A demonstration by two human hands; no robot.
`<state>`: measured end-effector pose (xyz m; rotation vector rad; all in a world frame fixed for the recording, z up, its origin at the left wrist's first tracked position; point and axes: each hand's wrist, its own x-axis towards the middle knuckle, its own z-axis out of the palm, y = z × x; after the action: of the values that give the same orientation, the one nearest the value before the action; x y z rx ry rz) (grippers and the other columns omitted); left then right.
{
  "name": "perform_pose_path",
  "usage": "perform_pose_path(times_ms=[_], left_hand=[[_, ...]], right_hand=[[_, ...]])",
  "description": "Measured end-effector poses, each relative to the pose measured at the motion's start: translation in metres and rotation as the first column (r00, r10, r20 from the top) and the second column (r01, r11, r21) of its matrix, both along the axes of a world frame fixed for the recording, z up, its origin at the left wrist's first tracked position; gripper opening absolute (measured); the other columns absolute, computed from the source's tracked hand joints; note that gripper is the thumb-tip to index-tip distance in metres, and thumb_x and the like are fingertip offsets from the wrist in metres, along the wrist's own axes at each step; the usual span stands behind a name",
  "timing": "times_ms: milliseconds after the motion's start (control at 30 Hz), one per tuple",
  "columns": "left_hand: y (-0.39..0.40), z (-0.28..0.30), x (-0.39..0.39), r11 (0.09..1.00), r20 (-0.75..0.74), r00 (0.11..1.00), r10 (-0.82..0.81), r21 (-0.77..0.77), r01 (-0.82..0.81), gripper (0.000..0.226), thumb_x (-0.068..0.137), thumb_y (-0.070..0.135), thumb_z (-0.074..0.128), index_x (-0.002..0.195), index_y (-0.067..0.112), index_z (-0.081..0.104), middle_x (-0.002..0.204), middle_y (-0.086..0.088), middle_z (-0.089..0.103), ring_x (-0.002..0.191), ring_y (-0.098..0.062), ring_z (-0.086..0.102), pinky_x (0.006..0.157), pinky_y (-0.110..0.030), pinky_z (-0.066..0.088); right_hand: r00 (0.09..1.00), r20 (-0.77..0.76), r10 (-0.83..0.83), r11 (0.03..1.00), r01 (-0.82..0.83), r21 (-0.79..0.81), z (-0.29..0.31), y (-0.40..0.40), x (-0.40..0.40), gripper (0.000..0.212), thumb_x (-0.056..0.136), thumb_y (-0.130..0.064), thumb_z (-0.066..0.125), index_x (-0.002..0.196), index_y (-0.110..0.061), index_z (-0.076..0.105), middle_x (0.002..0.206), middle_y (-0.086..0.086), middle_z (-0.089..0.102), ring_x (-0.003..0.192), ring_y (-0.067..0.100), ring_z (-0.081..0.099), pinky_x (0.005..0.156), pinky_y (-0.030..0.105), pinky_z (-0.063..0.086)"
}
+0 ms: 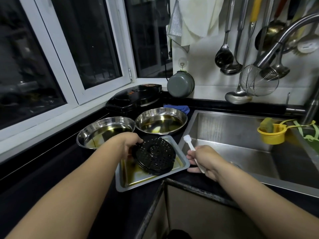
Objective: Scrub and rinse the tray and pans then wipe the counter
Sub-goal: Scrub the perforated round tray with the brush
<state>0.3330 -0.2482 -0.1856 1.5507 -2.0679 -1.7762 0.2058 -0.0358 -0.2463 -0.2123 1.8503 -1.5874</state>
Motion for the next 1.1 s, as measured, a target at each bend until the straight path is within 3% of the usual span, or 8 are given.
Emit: perform_pose_path(times_ms=[267, 367, 433, 600, 700, 800, 933, 1100], left_hand=[[0.008, 0.022, -0.001, 0.980, -0.382, 0.910, 0.162, 0.168, -0.103, 0.028, 0.111, 0.007, 0.032, 0.104, 0.003, 0.058, 0.093, -0.014, 0.065, 0.082, -0.025, 0.063, 0.091, -0.042, 0.047], [0.025, 0.045, -0.028, 0.977, -0.470, 0.861, 0.197, 0.170, -0.131, 0.030, 0.110, 0.006, 0.031, 0.095, 0.006, 0.057, 0.068, -0.012, 0.070, 0.056, -0.024, 0.069, 0.057, -0.040, 0.061], [0.049, 0.055, -0.056, 0.977, -0.507, 0.840, 0.192, 0.182, -0.113, 0.031, 0.110, 0.006, 0.032, 0.090, 0.007, 0.056, 0.055, -0.008, 0.068, 0.042, -0.019, 0.066, 0.036, -0.039, 0.054], [0.135, 0.030, -0.160, 0.968, -0.566, 0.814, 0.132, 0.250, 0.017, 0.021, 0.106, -0.002, 0.040, 0.099, 0.004, 0.058, 0.088, -0.015, 0.067, 0.071, -0.026, 0.065, 0.055, -0.041, 0.060], [0.174, -0.024, -0.221, 0.994, -0.484, 0.873, -0.062, -0.108, 0.011, 0.012, 0.100, -0.001, 0.051, 0.109, 0.006, 0.052, 0.111, -0.020, 0.064, 0.092, -0.033, 0.064, 0.078, -0.047, 0.055], [0.193, -0.076, -0.258, 0.886, -0.275, 0.926, -0.259, -0.450, 0.114, 0.023, 0.101, 0.010, 0.051, 0.124, 0.010, 0.051, 0.125, -0.015, 0.060, 0.110, -0.032, 0.059, 0.089, -0.040, 0.046], [0.184, -0.105, -0.280, 0.947, -0.346, 0.915, -0.206, -0.305, 0.098, 0.017, 0.104, 0.015, 0.054, 0.120, 0.013, 0.052, 0.121, -0.010, 0.062, 0.093, -0.019, 0.056, 0.072, -0.034, 0.042], [0.170, -0.116, -0.289, 0.985, -0.518, 0.855, -0.026, 0.132, 0.110, 0.008, 0.104, 0.013, 0.053, 0.105, 0.017, 0.060, 0.104, -0.009, 0.071, 0.091, -0.025, 0.069, 0.078, -0.045, 0.060]], right_hand=[[1.000, 0.002, -0.021, 0.998, 0.021, -0.066, 0.021, 0.049, -0.045, 0.015, 0.104, -0.005, 0.046, 0.097, -0.007, 0.059, 0.081, 0.006, 0.061, 0.066, 0.013, 0.054, 0.046, 0.023, 0.053], [0.994, -0.052, -0.094, 0.995, 0.091, -0.049, 0.040, 0.081, -0.072, 0.018, 0.105, -0.005, 0.044, 0.098, -0.007, 0.060, 0.081, 0.006, 0.065, 0.067, 0.015, 0.062, 0.050, 0.025, 0.056], [0.989, -0.079, -0.124, 0.991, 0.119, -0.058, 0.051, 0.104, -0.090, 0.020, 0.106, -0.006, 0.042, 0.093, -0.010, 0.057, 0.078, 0.006, 0.062, 0.064, 0.014, 0.059, 0.051, 0.023, 0.055], [0.975, -0.083, -0.205, 0.975, 0.196, -0.105, 0.056, 0.153, -0.139, 0.023, 0.107, -0.005, 0.035, 0.090, -0.013, 0.048, 0.072, 0.006, 0.049, 0.056, 0.014, 0.044, 0.042, 0.020, 0.045], [0.956, -0.161, -0.244, 0.970, 0.242, -0.036, 0.027, 0.169, -0.170, 0.024, 0.107, -0.003, 0.034, 0.090, -0.010, 0.050, 0.073, 0.009, 0.051, 0.054, 0.016, 0.046, 0.051, 0.027, 0.039], [0.946, -0.208, -0.249, 0.960, 0.269, 0.077, -0.004, 0.173, -0.192, 0.024, 0.105, 0.002, 0.033, 0.097, -0.012, 0.050, 0.076, 0.010, 0.050, 0.052, 0.017, 0.048, 0.049, 0.027, 0.042], [0.926, -0.304, -0.225, 0.957, 0.269, 0.111, -0.019, 0.159, -0.217, 0.039, 0.100, 0.006, 0.044, 0.131, -0.016, 0.053, 0.087, 0.010, 0.062, 0.051, 0.015, 0.057, 0.050, 0.027, 0.047], [0.727, -0.687, -0.001, 0.960, 0.193, 0.203, -0.038, 0.147, -0.222, 0.034, 0.102, -0.014, 0.052, 0.130, -0.025, 0.068, 0.118, -0.013, 0.069, 0.116, 0.010, 0.060, 0.092, 0.026, 0.044]])
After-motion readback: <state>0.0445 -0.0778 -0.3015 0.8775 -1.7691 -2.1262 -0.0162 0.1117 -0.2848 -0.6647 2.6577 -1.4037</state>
